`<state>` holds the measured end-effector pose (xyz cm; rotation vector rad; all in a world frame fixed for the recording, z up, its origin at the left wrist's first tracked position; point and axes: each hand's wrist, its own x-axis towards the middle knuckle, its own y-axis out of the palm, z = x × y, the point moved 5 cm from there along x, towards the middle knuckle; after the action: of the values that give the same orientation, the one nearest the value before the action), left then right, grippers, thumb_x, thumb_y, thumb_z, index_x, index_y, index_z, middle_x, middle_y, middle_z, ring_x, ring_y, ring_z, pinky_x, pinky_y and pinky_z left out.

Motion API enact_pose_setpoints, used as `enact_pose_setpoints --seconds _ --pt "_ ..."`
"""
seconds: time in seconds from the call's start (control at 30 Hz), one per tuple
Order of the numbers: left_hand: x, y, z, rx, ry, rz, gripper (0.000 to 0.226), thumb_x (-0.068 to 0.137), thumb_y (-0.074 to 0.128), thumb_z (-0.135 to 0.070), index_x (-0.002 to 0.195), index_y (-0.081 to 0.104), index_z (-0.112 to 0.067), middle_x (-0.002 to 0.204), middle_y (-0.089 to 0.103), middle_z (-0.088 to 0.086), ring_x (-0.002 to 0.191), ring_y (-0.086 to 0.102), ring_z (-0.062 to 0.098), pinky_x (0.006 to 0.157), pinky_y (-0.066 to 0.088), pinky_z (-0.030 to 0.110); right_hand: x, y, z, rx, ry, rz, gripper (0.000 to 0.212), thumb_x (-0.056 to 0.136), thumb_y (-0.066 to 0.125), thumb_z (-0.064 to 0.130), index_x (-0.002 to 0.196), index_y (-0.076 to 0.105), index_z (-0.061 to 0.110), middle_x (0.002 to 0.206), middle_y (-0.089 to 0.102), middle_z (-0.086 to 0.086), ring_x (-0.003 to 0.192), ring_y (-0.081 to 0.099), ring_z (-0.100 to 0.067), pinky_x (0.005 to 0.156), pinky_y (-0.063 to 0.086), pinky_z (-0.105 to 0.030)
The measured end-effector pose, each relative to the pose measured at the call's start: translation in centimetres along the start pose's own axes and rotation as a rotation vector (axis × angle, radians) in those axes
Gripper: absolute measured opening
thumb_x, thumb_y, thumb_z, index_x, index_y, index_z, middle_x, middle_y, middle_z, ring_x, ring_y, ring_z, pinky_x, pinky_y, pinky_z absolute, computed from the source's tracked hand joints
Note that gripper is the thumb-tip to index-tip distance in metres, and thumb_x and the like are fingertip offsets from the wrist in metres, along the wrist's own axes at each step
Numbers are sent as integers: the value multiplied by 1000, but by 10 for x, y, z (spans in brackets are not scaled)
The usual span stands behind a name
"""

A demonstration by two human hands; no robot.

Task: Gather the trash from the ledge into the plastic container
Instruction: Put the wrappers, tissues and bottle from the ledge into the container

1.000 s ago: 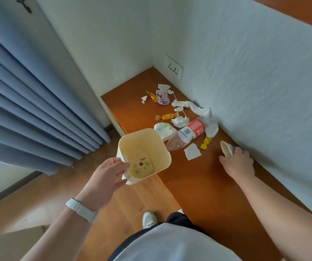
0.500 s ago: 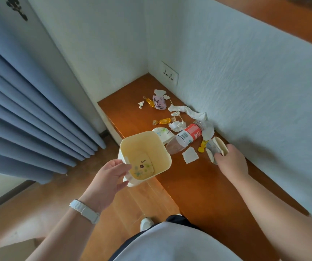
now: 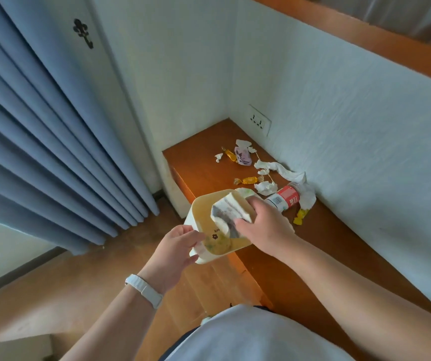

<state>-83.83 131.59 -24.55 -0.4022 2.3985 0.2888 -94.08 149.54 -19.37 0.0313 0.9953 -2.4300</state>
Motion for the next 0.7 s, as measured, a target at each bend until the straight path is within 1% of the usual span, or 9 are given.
enact_pose_setpoints --seconds 0.1,0.17,0.23,0.27,0.33,0.4,0.53,0.63,0.7 --pt "-4 -1 -1 -17 9 20 13 90 65 -14 100 57 -12 103 67 10 96 62 20 79 51 35 2 21 5 -32 -42 115 28 92 61 35 118 56 27 99 67 11 85 69 -10 65 62 -26" --pt "-6 0 -1 -28 13 27 12 90 65 -14 99 57 -11 104 68 10 97 63 20 78 51 34 3 27 6 -98 -83 136 29 92 62 37 117 54 26 95 63 13 81 67 -9 63 60 -24" --pt "-5 1 -1 -31 15 32 13 90 66 -14 100 57 -11 104 68 12 98 64 21 78 51 34 2 24 7 -139 -109 125 32 93 64 35 122 54 25 93 54 21 85 63 -7 66 55 -19" --pt "-3 2 -1 -30 12 35 14 90 66 -14 100 57 -11 105 69 13 100 65 22 79 51 35 1 20 5 -146 -122 111 35 93 64 35 126 54 25 98 52 23 92 61 -6 72 54 -18" --pt "1 4 0 -33 -4 37 13 89 67 -15 98 58 -12 110 69 15 104 65 24 82 52 37 -1 8 -3 -163 -151 58 43 93 63 38 132 53 23 114 53 18 107 56 -4 84 52 -20" --pt "6 7 2 -44 -17 39 14 87 69 -16 96 59 -13 107 66 15 102 63 24 85 53 39 -2 -9 -18 -152 -149 -13 44 94 61 38 134 53 20 121 55 11 109 54 -4 88 53 -26" --pt "15 12 4 -35 -27 25 14 91 67 -14 102 59 -11 102 58 13 95 56 23 85 52 40 3 -37 -79 -154 22 -125 38 96 59 37 130 55 20 123 57 7 110 57 -10 87 56 -34" --pt "15 16 7 -17 -55 10 16 91 66 -15 106 61 -9 102 60 13 95 57 23 89 52 42 10 -38 -136 -199 164 -73 42 95 60 39 133 53 24 130 55 6 111 58 -14 89 54 -34" --pt "15 18 10 -6 -79 -7 16 92 65 -14 107 62 -8 102 66 13 96 61 23 92 52 44 15 -31 -170 -259 217 -7 48 94 61 42 137 51 25 136 52 6 106 60 -13 89 55 -36"
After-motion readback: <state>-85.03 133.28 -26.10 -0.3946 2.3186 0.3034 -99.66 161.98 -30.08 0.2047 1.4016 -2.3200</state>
